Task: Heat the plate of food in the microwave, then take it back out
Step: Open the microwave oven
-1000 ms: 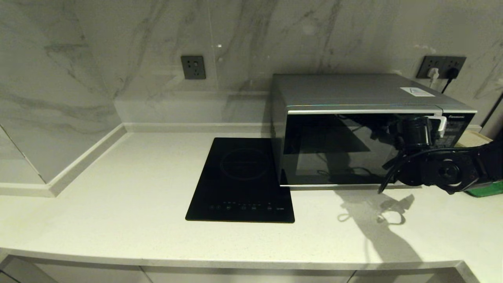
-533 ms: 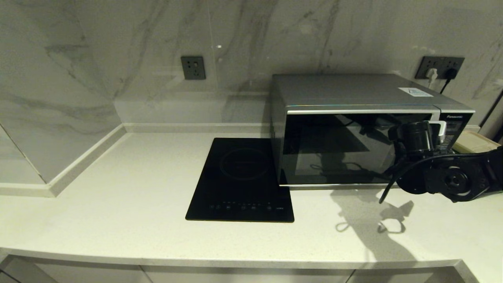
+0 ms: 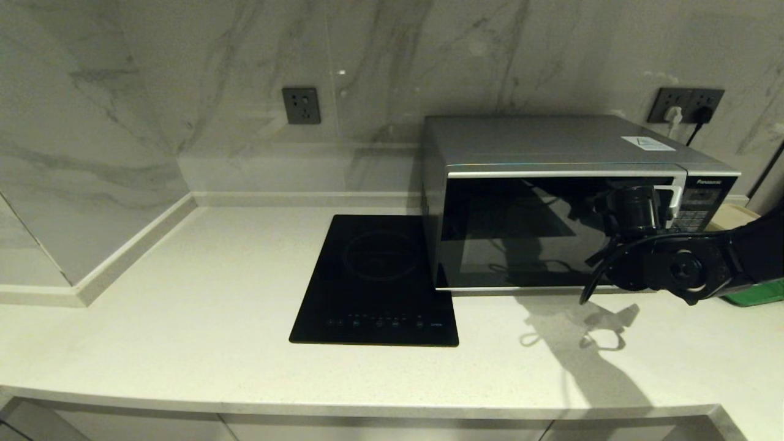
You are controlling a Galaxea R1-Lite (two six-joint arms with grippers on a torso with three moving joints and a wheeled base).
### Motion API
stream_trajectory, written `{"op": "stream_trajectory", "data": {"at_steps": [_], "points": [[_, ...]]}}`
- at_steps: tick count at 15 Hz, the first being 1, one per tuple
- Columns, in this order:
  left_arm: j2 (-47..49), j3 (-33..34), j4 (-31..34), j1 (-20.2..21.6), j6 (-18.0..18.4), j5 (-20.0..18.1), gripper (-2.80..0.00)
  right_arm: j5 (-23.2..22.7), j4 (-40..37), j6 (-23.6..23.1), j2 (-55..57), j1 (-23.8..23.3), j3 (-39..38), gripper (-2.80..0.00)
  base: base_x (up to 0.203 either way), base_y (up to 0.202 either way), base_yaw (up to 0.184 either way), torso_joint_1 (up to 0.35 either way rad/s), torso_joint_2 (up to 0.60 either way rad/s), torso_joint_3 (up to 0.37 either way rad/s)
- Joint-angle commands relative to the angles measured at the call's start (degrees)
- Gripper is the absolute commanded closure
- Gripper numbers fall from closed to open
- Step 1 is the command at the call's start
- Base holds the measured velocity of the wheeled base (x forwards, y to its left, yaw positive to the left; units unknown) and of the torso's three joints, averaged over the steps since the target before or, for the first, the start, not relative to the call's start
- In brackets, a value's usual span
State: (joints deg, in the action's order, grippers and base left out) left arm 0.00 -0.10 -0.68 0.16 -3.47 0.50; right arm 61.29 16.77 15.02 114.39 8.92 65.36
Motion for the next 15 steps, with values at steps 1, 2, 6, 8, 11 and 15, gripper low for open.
{"op": "stream_trajectory", "data": {"at_steps": [1, 2, 6, 8, 11, 15], "points": [[0.0, 0.01, -0.02, 0.02, -0.04, 0.03, 0.0, 0.35, 0.1, 0.1, 1.36, -1.04, 0.64, -2.8, 0.0, 0.0, 0.0, 0.0, 0.0, 0.0], [0.0, 0.01, -0.02, 0.02, -0.04, 0.03, 0.0, 0.39, 0.1, 0.1, 1.2, -1.43, 0.48, -2.8, 0.0, 0.0, 0.0, 0.0, 0.0, 0.0], [0.0, 0.01, -0.02, 0.02, -0.04, 0.03, 0.0, 0.34, 0.19, 0.19, 1.28, -2.34, 0.64, -2.8, 0.0, 0.0, 0.0, 0.0, 0.0, 0.0], [0.0, 0.01, -0.02, 0.02, -0.04, 0.03, 0.0, 0.41, 0.2, 0.79, 1.18, -3.15, 1.13, -2.8, 0.0, 0.0, 0.0, 0.0, 0.0, 0.0], [0.0, 0.01, -0.02, 0.02, -0.04, 0.03, 0.0, 0.41, 0.19, 1.54, 0.39, -3.91, 0.56, -2.8, 0.0, 0.0, 0.0, 0.0, 0.0, 0.0], [0.0, 0.01, -0.02, 0.02, -0.04, 0.03, 0.0, 0.5, 0.19, 2.66, -0.18, -3.99, -0.17, -2.8, 0.0, 0.0, 0.0, 0.0, 0.0, 0.0]]}}
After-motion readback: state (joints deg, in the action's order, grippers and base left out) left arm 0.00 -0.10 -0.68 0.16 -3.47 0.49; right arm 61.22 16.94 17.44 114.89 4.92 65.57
